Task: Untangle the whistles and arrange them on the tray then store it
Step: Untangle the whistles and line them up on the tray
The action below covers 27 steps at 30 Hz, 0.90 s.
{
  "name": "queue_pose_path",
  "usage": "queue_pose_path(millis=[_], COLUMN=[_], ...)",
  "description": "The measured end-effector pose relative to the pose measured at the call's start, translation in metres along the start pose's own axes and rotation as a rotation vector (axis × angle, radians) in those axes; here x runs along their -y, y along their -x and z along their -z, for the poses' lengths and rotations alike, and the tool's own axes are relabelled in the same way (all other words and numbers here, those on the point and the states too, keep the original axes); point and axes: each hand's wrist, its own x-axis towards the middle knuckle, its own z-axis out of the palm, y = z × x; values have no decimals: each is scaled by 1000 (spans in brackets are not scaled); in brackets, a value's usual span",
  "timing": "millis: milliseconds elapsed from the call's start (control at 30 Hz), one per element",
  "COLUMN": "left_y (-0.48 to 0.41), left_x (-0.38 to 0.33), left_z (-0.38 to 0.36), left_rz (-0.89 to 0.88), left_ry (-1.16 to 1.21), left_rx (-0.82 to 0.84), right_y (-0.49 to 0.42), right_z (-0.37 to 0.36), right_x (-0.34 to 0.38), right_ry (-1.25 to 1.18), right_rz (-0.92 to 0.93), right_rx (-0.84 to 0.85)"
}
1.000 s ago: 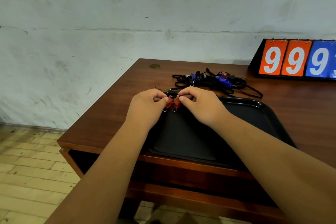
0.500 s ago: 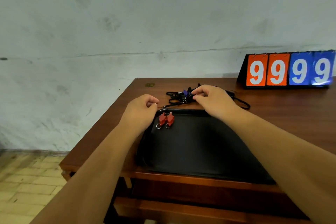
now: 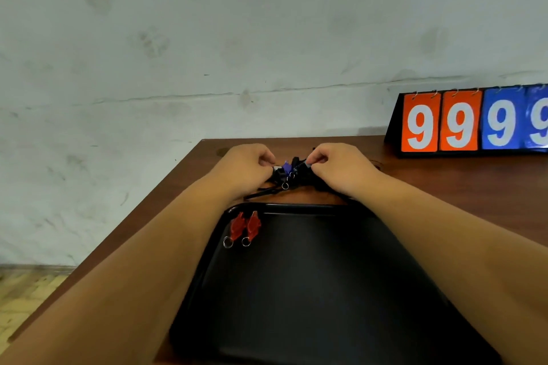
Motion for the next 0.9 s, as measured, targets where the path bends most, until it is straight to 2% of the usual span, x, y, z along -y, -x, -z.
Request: queue_pose_path(millis=[267,433,667,800,900], left_y=[-55,-66,-65,-56,-46], left_x=[20,30,37,41,41], left_z=[-21,-32,-31,-26,-20], left_rz=[66,41,88,90,86], left_ry=[-114,-15,164,187,196], left_rx=[126,156,134,110,119], right_y=[-54,-75,-77,-75,-70], right_z=[-30,-51,-53,-51,-45], right_x=[4,-14,-30,-25,-19], right_ry=[141,173,78,-1,42], right_rz=[188,173,175,143,158], right_rx=[54,131,169,166,166])
